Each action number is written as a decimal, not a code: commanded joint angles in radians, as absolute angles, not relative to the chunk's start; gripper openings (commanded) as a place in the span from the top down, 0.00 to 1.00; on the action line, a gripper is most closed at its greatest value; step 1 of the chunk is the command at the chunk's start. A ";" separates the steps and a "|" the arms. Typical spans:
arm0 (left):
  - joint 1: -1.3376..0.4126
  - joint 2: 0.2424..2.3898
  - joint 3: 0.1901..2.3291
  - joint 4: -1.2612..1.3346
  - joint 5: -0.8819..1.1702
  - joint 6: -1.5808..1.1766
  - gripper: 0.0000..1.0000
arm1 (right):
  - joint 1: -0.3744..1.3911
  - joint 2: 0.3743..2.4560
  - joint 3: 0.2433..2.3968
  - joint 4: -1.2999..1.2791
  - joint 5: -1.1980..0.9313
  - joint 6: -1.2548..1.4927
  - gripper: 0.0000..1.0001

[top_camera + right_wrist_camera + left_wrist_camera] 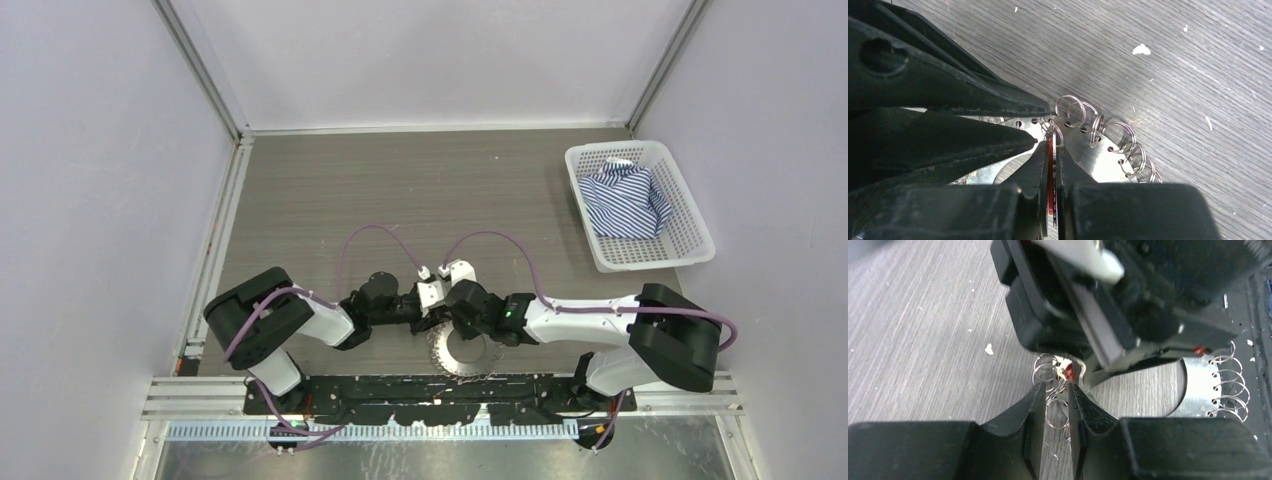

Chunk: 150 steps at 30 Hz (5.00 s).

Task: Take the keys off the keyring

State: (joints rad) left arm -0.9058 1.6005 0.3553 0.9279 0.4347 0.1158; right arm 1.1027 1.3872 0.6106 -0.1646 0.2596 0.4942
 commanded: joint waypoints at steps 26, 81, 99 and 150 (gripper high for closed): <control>-0.867 1.678 0.410 0.983 0.543 0.141 0.73 | 1.063 1.338 0.581 -0.103 0.218 0.522 0.99; -0.867 1.403 0.286 1.184 0.384 0.006 0.99 | 1.002 1.143 0.703 -0.352 0.283 0.550 0.99; -0.867 1.159 0.344 0.804 0.432 -0.004 0.79 | 1.013 1.102 0.963 -0.526 0.229 0.409 0.99; -0.968 1.271 0.397 0.954 0.265 -0.003 0.87 | 1.054 1.152 0.997 -0.559 0.142 0.393 0.99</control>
